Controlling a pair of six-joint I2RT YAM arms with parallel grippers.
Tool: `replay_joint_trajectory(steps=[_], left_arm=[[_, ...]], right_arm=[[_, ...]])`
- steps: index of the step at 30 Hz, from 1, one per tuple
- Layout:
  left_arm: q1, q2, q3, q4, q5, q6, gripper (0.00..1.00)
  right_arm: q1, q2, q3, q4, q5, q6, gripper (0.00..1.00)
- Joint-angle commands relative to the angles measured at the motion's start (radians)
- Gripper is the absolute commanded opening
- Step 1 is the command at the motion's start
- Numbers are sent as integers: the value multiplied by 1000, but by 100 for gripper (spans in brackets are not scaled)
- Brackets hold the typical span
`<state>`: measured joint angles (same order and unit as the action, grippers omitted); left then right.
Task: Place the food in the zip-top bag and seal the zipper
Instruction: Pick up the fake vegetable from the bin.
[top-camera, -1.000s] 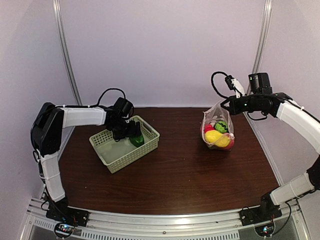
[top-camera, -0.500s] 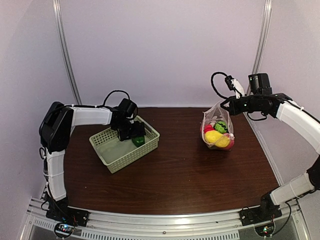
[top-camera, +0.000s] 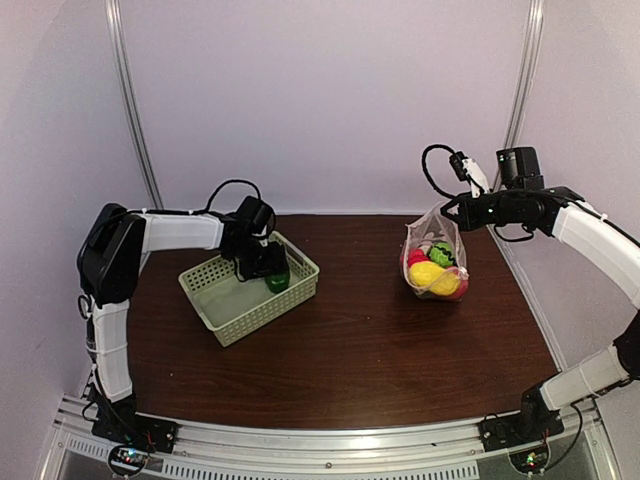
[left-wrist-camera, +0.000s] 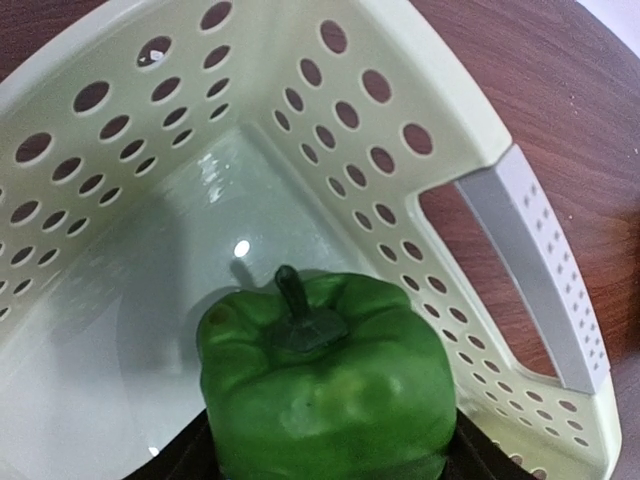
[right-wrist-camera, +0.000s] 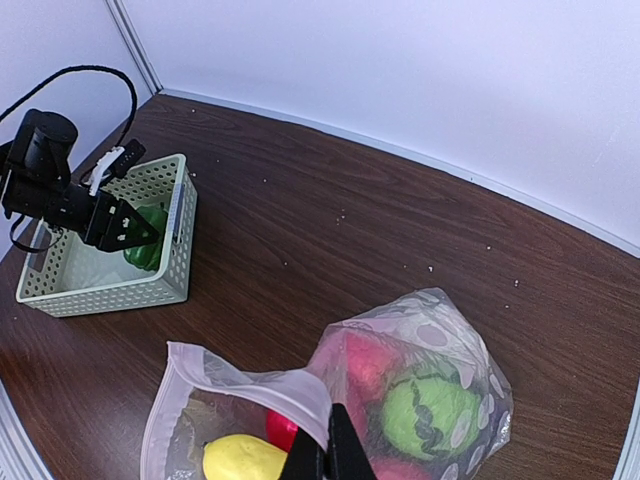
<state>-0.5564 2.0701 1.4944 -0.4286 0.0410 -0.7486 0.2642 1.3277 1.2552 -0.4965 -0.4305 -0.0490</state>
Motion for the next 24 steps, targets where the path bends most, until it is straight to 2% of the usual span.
replay_joint_trajectory(steps=[1, 7, 11, 16, 20, 24], left_arm=[[-1, -70, 4, -18, -15, 43, 66], [-9, -263, -16, -31, -60, 73, 60], [-54, -382, -22, 69, -10, 126, 59], [-199, -412, -16, 317, 159, 169, 60], [-346, -384, -29, 611, 213, 206, 60], [-410, -337, -27, 783, 201, 210, 61]], right_arm=[[3, -27, -8, 14, -4, 1, 0], [3, -29, -6, 9, -1, 0, 0], [3, -20, 7, -6, -7, 0, 0], [3, -6, 49, -26, -6, 7, 0], [3, 29, 110, -61, -37, 24, 0], [3, 67, 163, -94, -73, 48, 0]])
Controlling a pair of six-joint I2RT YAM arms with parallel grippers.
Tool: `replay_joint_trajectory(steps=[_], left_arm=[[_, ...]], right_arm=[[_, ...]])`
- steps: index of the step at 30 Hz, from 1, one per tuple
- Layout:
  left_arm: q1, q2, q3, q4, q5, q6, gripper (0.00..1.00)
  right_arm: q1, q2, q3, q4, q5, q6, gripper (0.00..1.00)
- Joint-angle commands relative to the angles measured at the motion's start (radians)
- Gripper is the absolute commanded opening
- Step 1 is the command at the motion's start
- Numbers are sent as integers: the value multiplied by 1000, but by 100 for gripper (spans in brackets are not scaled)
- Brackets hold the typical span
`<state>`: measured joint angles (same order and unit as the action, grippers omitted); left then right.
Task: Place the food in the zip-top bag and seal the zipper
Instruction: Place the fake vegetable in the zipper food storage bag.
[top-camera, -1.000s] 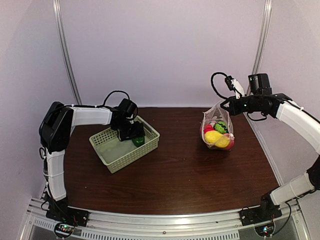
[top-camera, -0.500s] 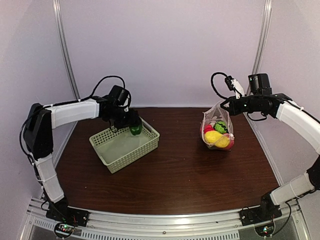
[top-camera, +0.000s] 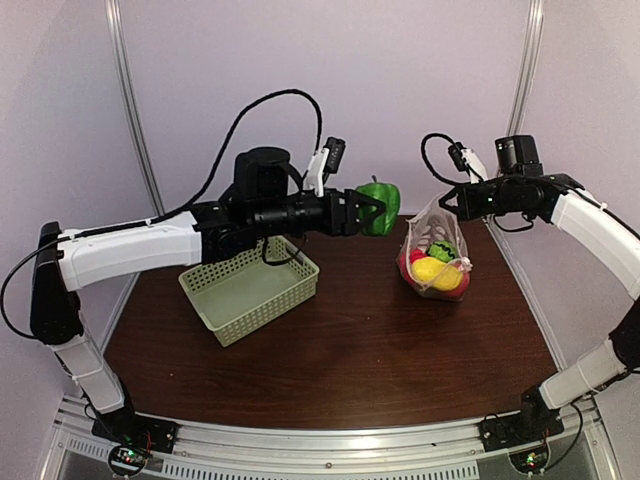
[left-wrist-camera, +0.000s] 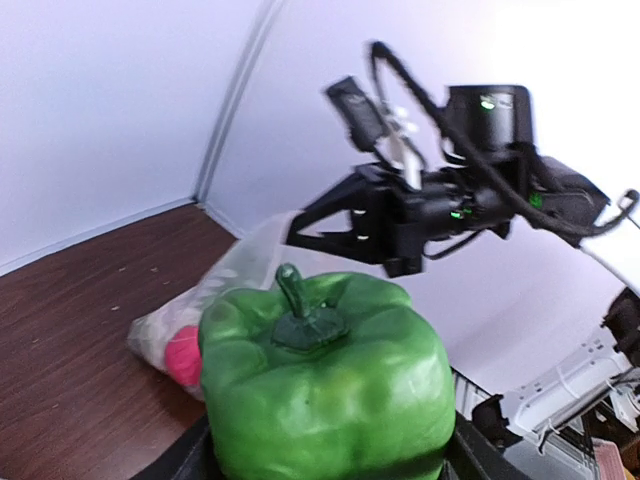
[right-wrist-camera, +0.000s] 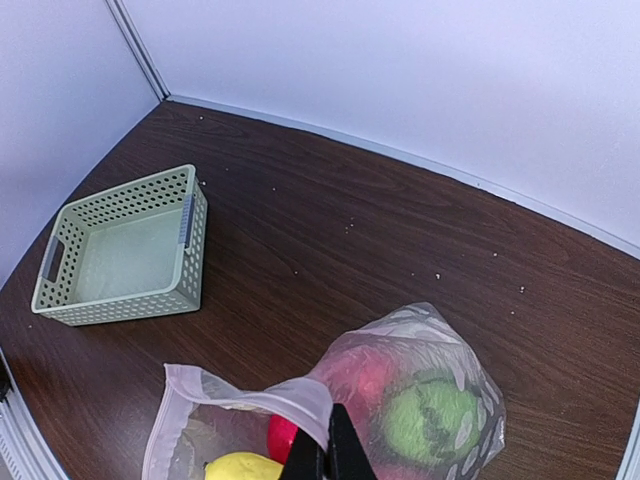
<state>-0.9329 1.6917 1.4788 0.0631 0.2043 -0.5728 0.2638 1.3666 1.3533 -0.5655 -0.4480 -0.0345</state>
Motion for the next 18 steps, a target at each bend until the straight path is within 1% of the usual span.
replay_joint_trajectory(steps=[1, 3, 7, 10, 13, 14, 16, 18], left_arm=[[-38, 59, -5, 322, 41, 20, 61], [-51, 99, 17, 365, 46, -9, 60], [-73, 205, 98, 362, 19, -66, 58], [-93, 255, 133, 346, -61, -79, 58], [-96, 307, 193, 289, -130, -92, 60], [-97, 324, 226, 246, -159, -93, 62], [-97, 361, 281, 197, -181, -76, 62], [-98, 388, 317, 188, -188, -74, 63]], right_arm=[[3, 35, 77, -32, -61, 34, 0], [2, 45, 99, -44, -77, 35, 0], [3, 57, 128, -53, -108, 86, 0], [3, 65, 138, -49, -136, 105, 0], [3, 67, 137, -40, -166, 122, 0], [3, 65, 136, -38, -171, 124, 0], [3, 66, 132, -34, -173, 126, 0], [2, 70, 128, -36, -174, 125, 0]])
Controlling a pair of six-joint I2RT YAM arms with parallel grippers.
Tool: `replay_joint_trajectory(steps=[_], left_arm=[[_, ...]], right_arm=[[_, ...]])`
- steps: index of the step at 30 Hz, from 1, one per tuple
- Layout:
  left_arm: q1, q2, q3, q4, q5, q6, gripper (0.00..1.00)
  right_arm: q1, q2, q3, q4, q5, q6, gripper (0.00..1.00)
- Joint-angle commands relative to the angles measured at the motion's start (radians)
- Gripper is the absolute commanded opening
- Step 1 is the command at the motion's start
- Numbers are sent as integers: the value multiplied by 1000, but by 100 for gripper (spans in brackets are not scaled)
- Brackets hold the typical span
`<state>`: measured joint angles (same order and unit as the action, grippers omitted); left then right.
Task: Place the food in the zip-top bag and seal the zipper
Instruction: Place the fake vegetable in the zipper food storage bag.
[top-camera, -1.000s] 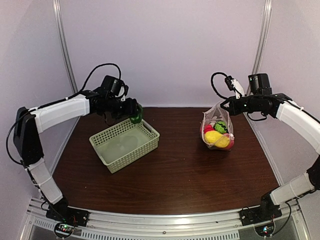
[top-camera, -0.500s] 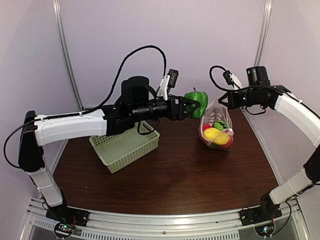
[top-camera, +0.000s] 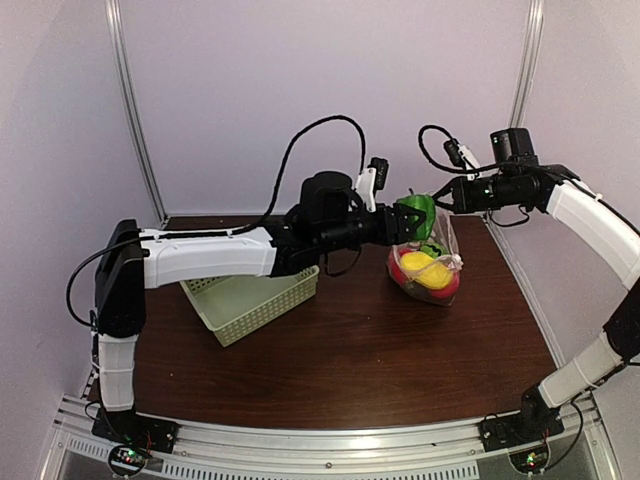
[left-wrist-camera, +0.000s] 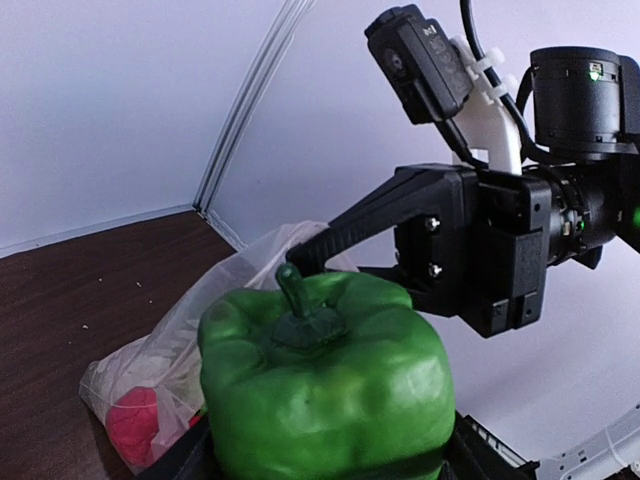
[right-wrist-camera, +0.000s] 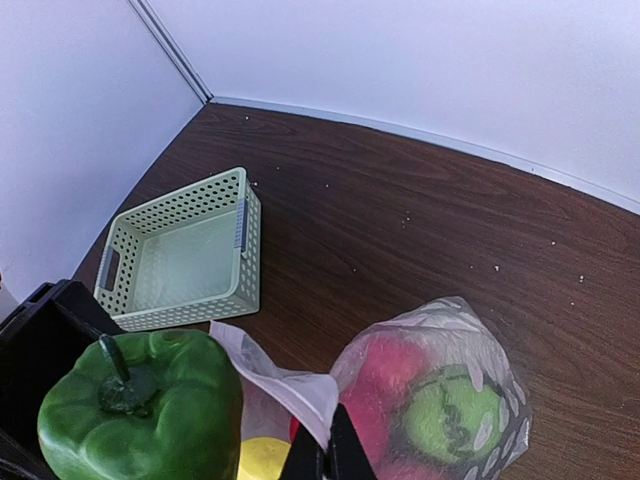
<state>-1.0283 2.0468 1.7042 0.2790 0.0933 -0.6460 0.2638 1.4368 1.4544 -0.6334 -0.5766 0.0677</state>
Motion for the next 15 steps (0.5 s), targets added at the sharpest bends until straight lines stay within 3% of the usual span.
replay_joint_trajectory(steps=[1, 4, 8, 10, 15], left_arm=[[-4, 49, 108, -32, -79, 1, 63], [-8, 91, 167, -82, -114, 8, 65], [-14, 125, 230, -184, -144, -1, 78], [-14, 123, 237, -214, -156, -6, 96], [-14, 106, 252, -248, -169, 10, 98]], right_arm=[[3, 2, 25, 32, -47, 24, 0], [3, 6, 26, 36, -55, 32, 0], [3, 8, 42, 35, -57, 33, 0], [3, 8, 46, 34, -55, 32, 0], [2, 13, 44, 35, -54, 34, 0]])
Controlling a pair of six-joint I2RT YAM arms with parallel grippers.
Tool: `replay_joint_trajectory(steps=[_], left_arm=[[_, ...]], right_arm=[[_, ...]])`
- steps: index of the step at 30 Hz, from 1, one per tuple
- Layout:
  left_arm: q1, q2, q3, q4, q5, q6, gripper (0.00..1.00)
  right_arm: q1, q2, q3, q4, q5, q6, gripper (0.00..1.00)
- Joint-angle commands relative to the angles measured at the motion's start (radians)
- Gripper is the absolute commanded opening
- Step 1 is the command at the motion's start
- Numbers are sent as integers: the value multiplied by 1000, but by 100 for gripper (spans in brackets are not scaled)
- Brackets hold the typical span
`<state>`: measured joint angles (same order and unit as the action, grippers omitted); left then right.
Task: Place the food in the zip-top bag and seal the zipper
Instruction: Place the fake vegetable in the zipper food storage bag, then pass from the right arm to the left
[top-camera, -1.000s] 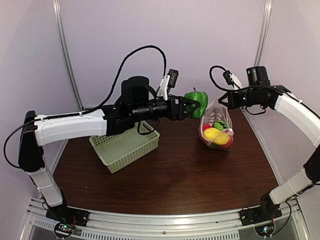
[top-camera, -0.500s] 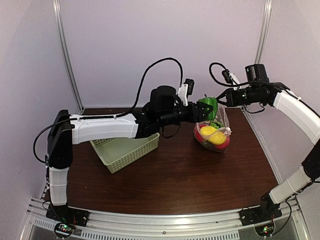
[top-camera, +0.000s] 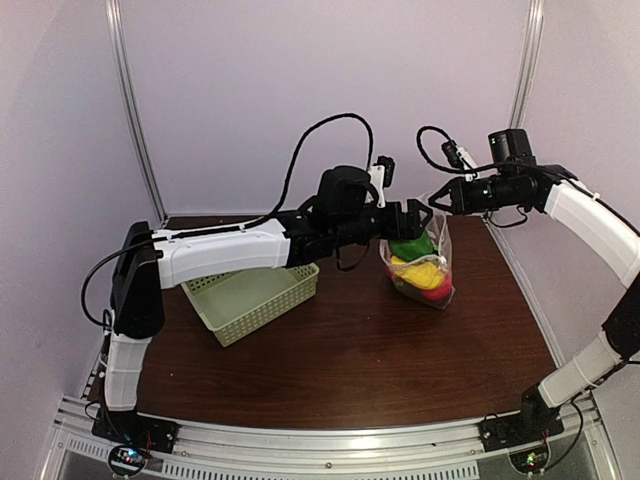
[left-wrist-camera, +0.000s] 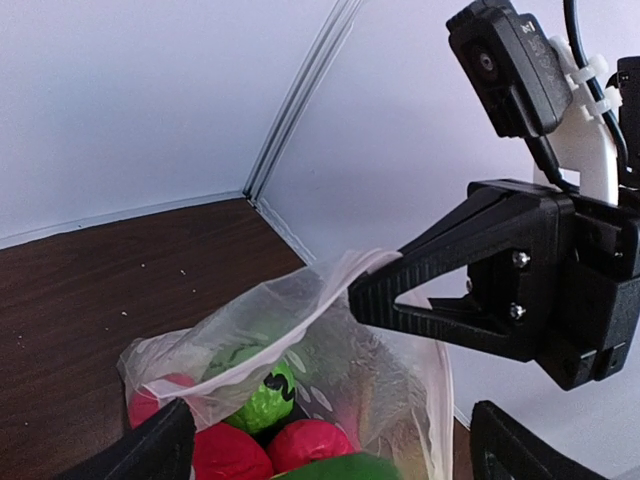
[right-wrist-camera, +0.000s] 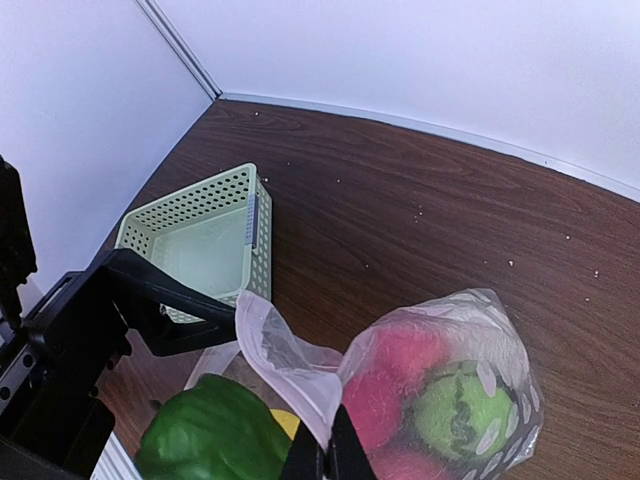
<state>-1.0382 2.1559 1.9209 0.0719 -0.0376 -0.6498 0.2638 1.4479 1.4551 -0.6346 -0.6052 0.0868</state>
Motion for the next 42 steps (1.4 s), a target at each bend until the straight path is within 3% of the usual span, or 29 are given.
replay_joint_trajectory(steps=[1, 8, 12, 16, 18, 23, 25, 28, 31, 37, 38, 40, 42], left_arm=[[-4, -9, 34, -41, -38, 18, 98], [-5, -78, 15, -27, -60, 98, 98], [-5, -193, -87, -24, -83, 132, 98], [12, -272, -168, -208, -177, 23, 97], [30, -273, -190, -284, -112, -61, 86], [32, -210, -228, -249, 79, -138, 50], [31, -177, -223, -235, 133, -161, 48], [25, -147, -217, -219, 165, -174, 56], [24, -134, -214, -215, 162, -176, 55], [25, -117, -204, -220, 145, -177, 40], [26, -110, -198, -224, 146, -175, 33], [30, -97, -177, -227, 173, -176, 1], [30, -105, -127, -222, 226, -179, 0]], right_arm=[[2, 2, 43, 36, -27, 14, 0], [2, -8, 32, 42, -29, 13, 0], [-3, -16, 35, 35, -36, 10, 0], [-3, -30, 16, 44, -37, 10, 0], [-4, -29, 10, 53, -47, 15, 0], [-3, -27, -9, 72, -49, 19, 0], [-4, -26, -12, 73, -46, 18, 0], [-3, -29, -12, 69, -44, 16, 0], [-4, -34, -18, 69, -43, 16, 0], [-3, -47, -41, 74, -39, 16, 0], [-3, -48, -43, 75, -39, 16, 0], [-3, -50, -41, 73, -36, 15, 0], [-3, -48, -23, 57, -29, 3, 0]])
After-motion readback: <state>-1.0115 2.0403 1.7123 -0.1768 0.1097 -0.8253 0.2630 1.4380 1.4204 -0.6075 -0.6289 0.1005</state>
